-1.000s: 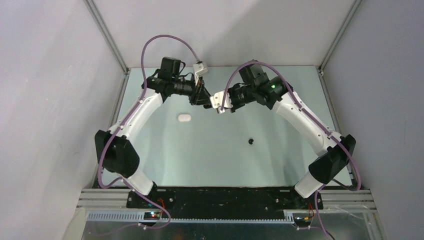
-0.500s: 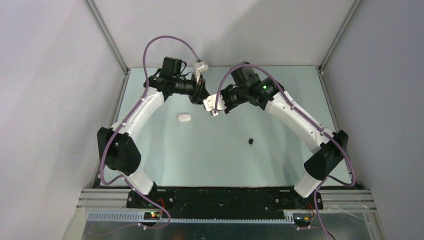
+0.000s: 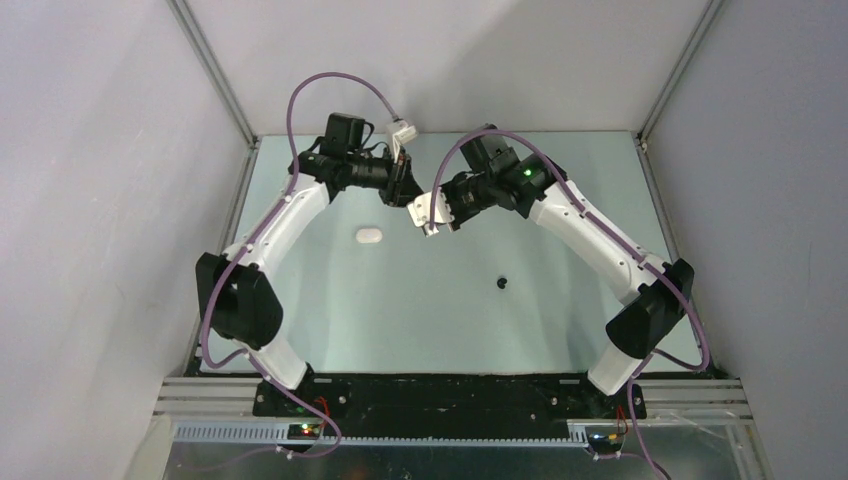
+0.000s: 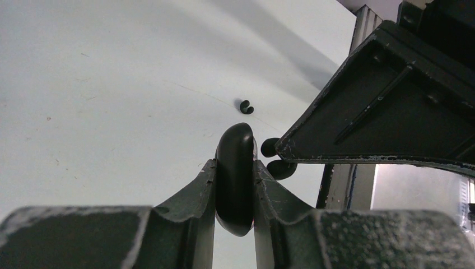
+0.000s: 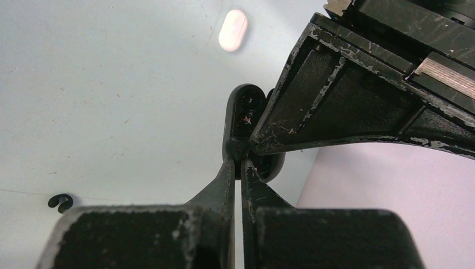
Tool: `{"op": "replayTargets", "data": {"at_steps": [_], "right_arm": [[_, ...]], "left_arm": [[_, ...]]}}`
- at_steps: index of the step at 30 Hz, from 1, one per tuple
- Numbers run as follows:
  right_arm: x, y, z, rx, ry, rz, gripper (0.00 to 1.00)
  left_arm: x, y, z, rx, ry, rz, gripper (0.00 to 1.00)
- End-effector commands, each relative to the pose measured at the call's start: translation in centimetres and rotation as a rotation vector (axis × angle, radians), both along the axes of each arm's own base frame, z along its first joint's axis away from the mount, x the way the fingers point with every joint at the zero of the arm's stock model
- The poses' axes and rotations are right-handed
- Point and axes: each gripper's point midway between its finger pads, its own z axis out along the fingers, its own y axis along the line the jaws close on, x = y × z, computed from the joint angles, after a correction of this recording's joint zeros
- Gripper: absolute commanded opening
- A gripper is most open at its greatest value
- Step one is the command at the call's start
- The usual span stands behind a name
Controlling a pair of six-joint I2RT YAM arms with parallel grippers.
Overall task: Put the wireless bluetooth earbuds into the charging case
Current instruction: Place the earbud in the charging case.
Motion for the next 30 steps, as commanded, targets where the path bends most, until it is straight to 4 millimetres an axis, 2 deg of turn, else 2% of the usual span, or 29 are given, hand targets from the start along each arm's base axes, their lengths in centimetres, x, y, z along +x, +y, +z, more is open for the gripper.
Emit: {"op": "replayTargets", "data": {"at_steps": [1, 9, 18, 24, 30], "right_arm": [[0.1, 0.5, 1.6, 0.028, -0.026, 0.009, 0.00], [1.3, 0.8, 1.4, 0.026, -0.041, -0.060, 0.00], [1.7, 1.0, 0.8, 0.023, -0.052, -0.081, 0.00], [3.3, 0.8, 1.1, 0.046, -0.158, -0.132, 0.00], [3.5, 0.6, 1.2, 0.074, -0.223, -0.129, 0.00]], "left_arm": [[0.4, -0.6, 2.2, -0.051, -0.020, -0.003, 0.00], [0.3, -0.8, 2.3, -0.063, -0.014, -0.009, 0.00], [0.1, -0.9, 2.5, -0.083, 0.007, -0.018, 0.00], [0.0, -0.9, 2.5, -0.094, 0.032, -0.020, 0.00], [0.2, -1.0, 2.3, -0.109, 0.065, -0.023, 0.00]]}}
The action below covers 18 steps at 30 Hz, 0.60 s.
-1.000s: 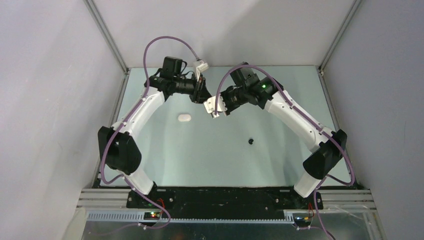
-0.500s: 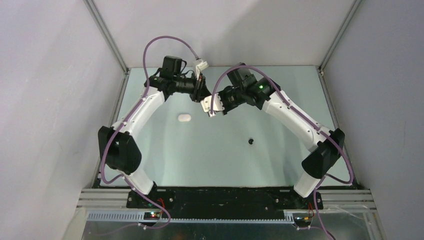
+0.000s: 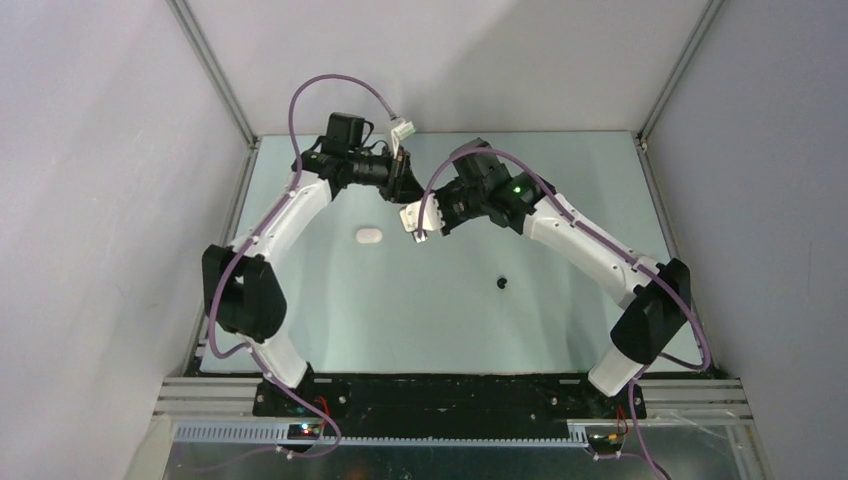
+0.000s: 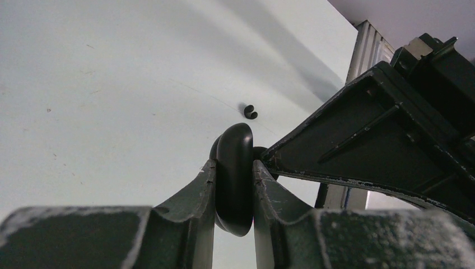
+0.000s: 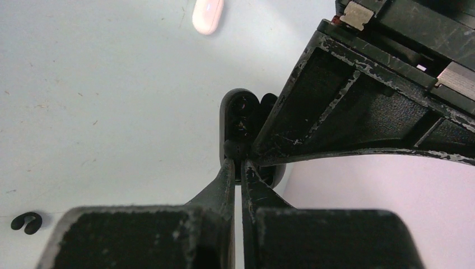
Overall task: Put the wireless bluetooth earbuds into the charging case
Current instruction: Place the earbud in the charging case.
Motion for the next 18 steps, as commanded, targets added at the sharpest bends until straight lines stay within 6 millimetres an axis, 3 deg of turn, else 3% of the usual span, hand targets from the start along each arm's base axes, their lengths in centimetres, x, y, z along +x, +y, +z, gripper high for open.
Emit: {"op": "replayTargets", "data": {"at_steps": [1, 18], "right_arm": [[1.5, -0.1, 3.1, 0.065, -0.137, -0.029, 0.00], [2.5, -2.0, 3.7, 0.033, -0.151, -0.052, 0.00]], "left_arm": [[-1.3, -1.1, 3.1, -0.095, 0.005, -0.072, 0.00], [-0.8, -0.9, 2.7, -0.111, 0.051, -0.057, 0.00]]}}
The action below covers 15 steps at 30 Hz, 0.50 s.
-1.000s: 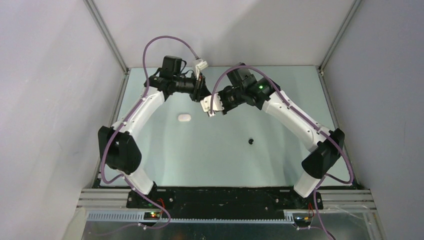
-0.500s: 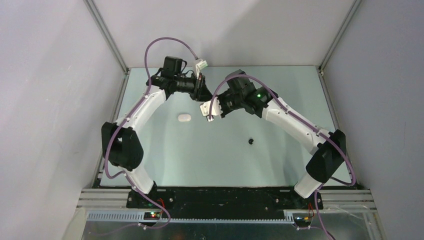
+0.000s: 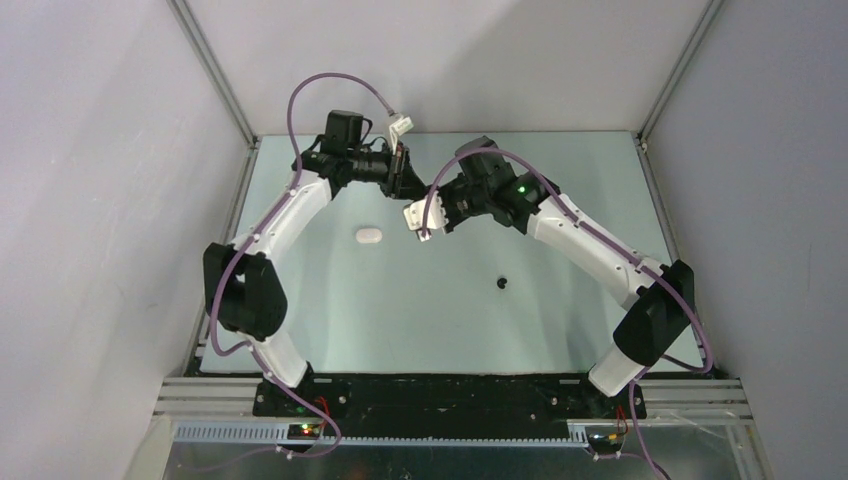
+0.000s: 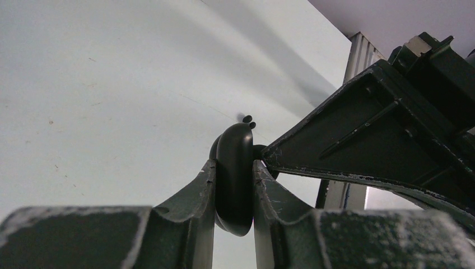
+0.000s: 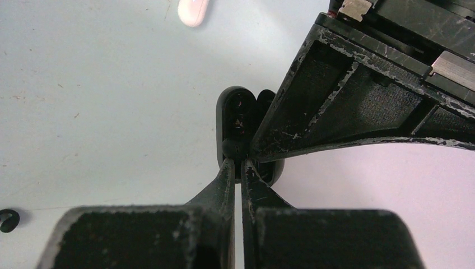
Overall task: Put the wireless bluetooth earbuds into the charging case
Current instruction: Place the earbud in the charging case.
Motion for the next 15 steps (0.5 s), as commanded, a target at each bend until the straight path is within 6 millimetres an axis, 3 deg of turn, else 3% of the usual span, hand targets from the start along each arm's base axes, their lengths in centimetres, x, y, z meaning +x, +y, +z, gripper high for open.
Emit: {"op": "replayTargets", "data": {"at_steps": [1, 15], "right_arm": [[1.64, -1.38, 3.19, 0.025, -0.090, -0.051, 0.00], [2.50, -2.28, 3.12, 0.028, -0.081, -0.095, 0.00]], "left_arm": [[-1.41, -0.60, 2.18, -0.076, 0.056, -0.061, 0.00], [-1.14, -0.53, 1.99, -0.089, 0.079, -0.049, 0.00]]}}
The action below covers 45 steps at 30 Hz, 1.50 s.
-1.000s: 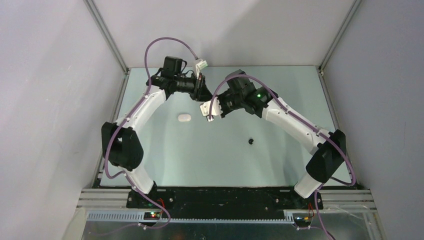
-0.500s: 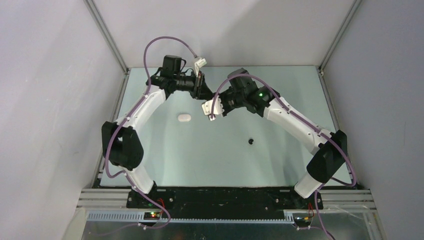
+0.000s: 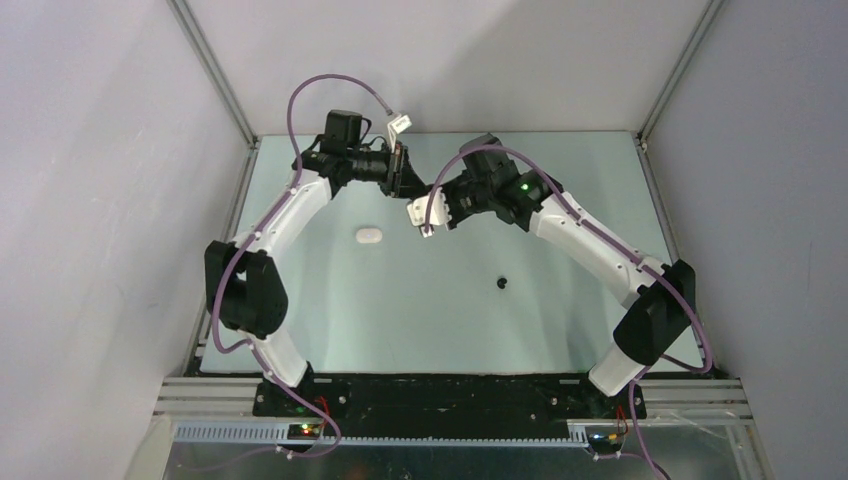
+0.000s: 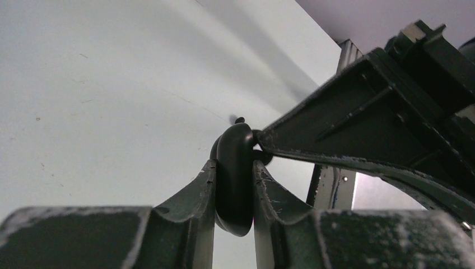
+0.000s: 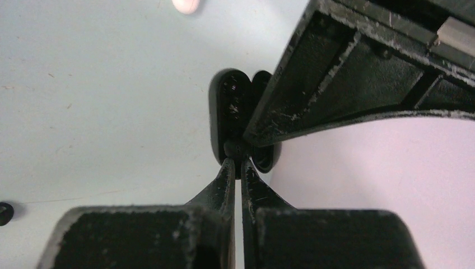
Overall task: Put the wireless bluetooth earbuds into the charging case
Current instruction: Place the earbud in the charging case.
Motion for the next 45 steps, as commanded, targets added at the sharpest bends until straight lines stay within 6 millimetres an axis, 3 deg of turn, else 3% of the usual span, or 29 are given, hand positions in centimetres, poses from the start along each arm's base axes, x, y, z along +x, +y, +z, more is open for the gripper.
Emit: {"op": "replayTargets", "data": {"at_steps": [1, 8, 20, 45], "right_arm": [[2.0, -1.6, 3.2, 0.036, -0.079, -0.081, 0.00], [2.0, -0.9, 3.2, 0.063, -0.068, -0.081, 0.00], [-1.4, -0.4, 1.8, 0.020, 0.075, 0.057, 0.00], [-2.5, 1.6, 1.6, 0.050, 0.177, 0.119, 0.00]], "left_arm": [[-1.4, -0.5, 2.1, -0.067, 0.029, -0.061, 0.00], [-1.4, -0.6, 2.1, -0.073, 0.040, -0.059, 0.00], [-0.9, -0.3, 2.8, -0.148, 0.123, -0.052, 0.00], [-0.7, -0.9, 2.8, -0.156, 0.112, -0.044, 0.02]]}}
